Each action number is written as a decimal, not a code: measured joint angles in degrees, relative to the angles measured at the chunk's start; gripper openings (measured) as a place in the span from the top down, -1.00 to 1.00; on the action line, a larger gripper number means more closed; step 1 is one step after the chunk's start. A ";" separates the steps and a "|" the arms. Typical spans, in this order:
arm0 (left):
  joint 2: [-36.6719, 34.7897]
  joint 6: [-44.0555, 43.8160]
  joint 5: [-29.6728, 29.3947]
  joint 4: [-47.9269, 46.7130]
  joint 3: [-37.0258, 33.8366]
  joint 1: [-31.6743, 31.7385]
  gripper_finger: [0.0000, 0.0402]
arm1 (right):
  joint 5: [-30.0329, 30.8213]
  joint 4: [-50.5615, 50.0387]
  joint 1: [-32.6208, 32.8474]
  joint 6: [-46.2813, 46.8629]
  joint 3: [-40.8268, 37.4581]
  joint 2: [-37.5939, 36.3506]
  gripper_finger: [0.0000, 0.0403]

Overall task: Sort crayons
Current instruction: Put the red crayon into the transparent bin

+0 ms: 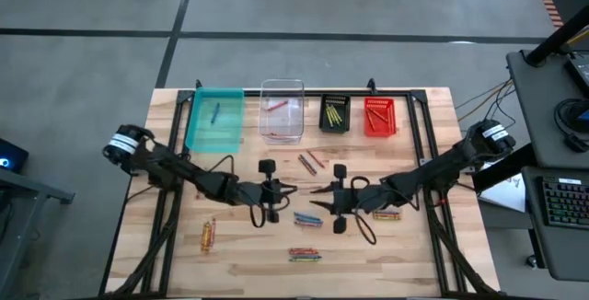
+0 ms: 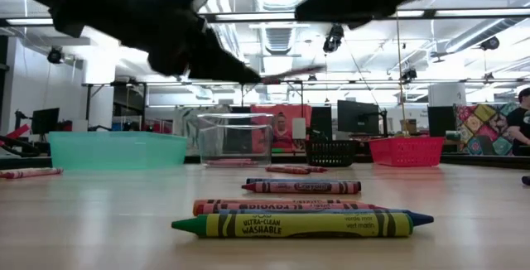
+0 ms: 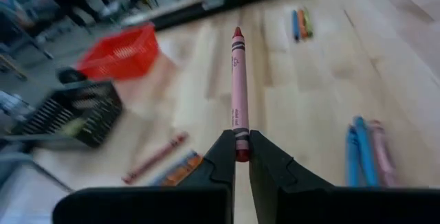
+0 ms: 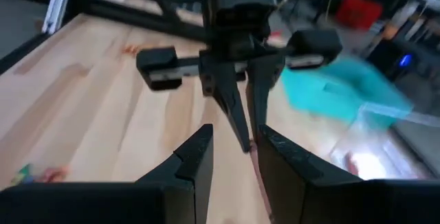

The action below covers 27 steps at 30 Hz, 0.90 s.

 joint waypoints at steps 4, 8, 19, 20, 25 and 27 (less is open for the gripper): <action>-5.07 3.52 -0.39 0.74 -2.42 1.37 1.00 | 1.19 1.44 -1.00 -4.94 0.24 -1.68 0.49; -11.44 3.97 -0.45 1.39 -6.03 2.76 1.00 | 3.74 1.44 -2.14 -7.90 0.73 -3.24 0.49; -23.26 8.90 1.94 19.71 -14.51 5.57 1.00 | -0.75 11.33 -10.94 -11.99 0.94 -4.00 0.49; -23.59 9.37 2.94 21.30 -14.76 5.82 1.00 | -2.83 12.43 -12.19 -11.53 0.94 -3.91 0.49; -23.50 13.61 4.23 27.73 -14.69 7.20 1.00 | -15.04 19.22 -19.02 -6.58 0.92 -3.90 0.49; -23.43 15.22 4.36 28.04 -13.99 7.72 1.00 | -20.59 21.30 -21.55 -4.74 0.92 -3.89 0.49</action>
